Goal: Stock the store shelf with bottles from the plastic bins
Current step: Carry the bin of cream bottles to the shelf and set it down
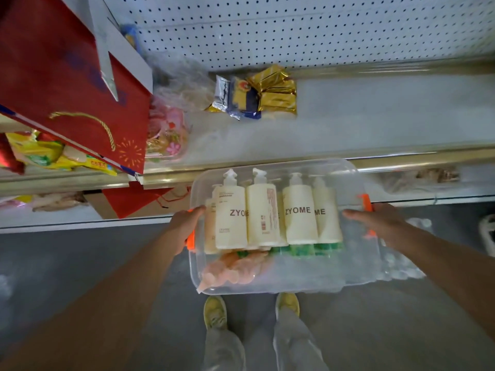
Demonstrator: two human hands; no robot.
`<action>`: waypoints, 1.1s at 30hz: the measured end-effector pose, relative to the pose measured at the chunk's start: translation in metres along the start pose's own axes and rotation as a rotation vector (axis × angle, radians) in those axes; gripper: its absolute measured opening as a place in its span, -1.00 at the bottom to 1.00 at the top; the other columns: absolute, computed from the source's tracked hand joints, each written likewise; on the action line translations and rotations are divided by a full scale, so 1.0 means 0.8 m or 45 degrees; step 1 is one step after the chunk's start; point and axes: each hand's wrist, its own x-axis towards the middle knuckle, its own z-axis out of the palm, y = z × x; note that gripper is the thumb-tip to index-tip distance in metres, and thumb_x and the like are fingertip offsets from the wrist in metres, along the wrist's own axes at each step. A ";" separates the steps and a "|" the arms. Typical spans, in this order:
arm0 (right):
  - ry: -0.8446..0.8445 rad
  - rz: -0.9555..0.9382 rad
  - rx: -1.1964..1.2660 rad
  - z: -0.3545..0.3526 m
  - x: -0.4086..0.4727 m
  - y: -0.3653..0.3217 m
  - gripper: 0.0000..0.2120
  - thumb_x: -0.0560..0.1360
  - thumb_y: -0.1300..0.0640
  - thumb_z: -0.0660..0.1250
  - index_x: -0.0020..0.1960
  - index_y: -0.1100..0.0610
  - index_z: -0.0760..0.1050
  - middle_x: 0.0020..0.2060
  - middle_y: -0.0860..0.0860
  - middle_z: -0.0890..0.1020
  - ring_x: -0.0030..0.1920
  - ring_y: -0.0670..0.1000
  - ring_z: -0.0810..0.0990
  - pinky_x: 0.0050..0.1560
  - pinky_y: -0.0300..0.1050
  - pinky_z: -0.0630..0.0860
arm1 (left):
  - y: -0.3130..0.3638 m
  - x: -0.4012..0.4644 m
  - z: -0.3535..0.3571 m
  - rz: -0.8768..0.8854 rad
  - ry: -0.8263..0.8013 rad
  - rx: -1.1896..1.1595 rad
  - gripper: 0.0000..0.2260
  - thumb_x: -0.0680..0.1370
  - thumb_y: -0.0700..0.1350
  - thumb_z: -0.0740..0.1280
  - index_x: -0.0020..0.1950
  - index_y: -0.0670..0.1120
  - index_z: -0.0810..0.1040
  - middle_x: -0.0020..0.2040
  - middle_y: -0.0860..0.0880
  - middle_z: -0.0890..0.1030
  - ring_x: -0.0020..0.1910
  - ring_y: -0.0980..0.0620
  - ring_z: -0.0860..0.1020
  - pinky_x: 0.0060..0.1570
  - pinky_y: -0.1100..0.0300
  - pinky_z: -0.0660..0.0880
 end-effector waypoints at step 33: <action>0.108 0.108 -0.171 0.039 0.053 0.014 -0.40 0.44 0.07 0.44 0.42 0.14 0.34 0.10 0.17 0.52 0.06 0.17 0.54 -0.03 0.03 0.54 | 0.002 0.051 0.026 0.038 0.004 0.211 -0.50 0.56 0.18 0.26 0.34 -0.13 0.39 0.10 -0.14 0.59 0.05 -0.15 0.57 0.11 -0.06 0.51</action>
